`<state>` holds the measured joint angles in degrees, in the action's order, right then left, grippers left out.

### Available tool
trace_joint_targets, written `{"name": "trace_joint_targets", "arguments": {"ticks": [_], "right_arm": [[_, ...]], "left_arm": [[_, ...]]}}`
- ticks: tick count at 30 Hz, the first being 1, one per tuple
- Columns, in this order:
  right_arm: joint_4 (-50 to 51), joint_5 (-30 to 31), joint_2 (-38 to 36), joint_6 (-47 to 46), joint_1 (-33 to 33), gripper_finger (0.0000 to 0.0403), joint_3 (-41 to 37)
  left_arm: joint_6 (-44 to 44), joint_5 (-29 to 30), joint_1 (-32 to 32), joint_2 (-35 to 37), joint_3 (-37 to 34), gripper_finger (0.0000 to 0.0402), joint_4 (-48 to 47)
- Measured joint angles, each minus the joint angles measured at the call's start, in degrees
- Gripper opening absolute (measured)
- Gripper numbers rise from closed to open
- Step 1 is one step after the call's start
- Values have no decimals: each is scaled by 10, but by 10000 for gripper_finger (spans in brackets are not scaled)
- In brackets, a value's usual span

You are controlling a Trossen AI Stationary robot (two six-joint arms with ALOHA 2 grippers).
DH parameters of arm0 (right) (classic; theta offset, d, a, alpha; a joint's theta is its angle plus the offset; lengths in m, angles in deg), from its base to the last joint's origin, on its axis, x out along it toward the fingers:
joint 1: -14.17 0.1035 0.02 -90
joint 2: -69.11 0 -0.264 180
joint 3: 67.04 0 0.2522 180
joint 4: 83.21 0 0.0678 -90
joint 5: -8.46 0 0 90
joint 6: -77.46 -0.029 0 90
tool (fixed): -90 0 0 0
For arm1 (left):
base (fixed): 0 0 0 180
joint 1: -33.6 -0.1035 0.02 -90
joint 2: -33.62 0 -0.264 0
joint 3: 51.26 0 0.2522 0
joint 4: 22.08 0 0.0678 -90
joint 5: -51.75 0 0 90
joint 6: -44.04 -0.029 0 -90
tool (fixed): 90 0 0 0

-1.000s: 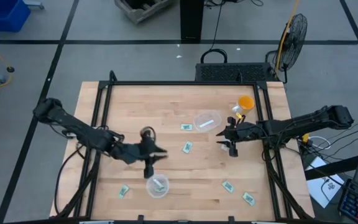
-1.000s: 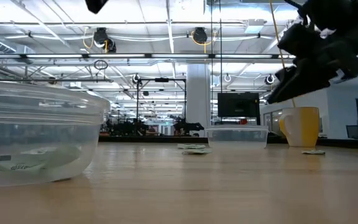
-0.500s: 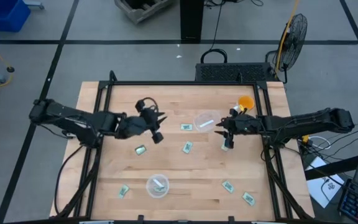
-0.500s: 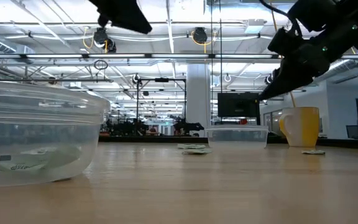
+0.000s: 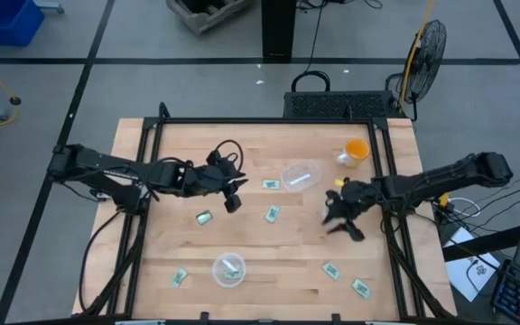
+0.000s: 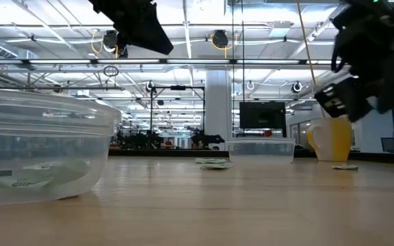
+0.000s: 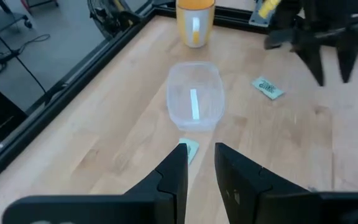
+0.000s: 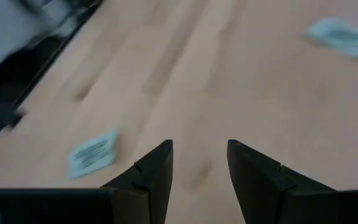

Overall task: Pick and place Stevia / Truvia into bins
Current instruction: Put the stevia packet into the transparent container

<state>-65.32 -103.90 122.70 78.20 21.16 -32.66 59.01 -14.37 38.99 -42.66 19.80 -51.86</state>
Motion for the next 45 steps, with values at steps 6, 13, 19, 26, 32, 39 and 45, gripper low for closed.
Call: {"name": "trace_joint_targets", "arguments": {"ticks": [6,13,19,26,32,39,45], "right_arm": [[-37,-1,0,-39,88,144,-23],[-127,51,0,-47,150,144,-65],[-215,105,0,-77,154,144,-120],[-337,120,37,-142,170,144,-141],[-331,118,135,-132,192,144,-35],[-108,151,216,-73,227,144,88],[-127,164,236,-111,251,144,89]], "left_arm": [[-25,0,0,0,0,88,0],[-48,1,-3,0,0,88,0],[-48,2,-9,0,0,88,0],[-48,2,-19,0,0,88,0],[-43,2,-26,0,0,88,0],[-42,1,-26,0,0,88,0],[-42,1,-26,0,0,88,-2]]}}
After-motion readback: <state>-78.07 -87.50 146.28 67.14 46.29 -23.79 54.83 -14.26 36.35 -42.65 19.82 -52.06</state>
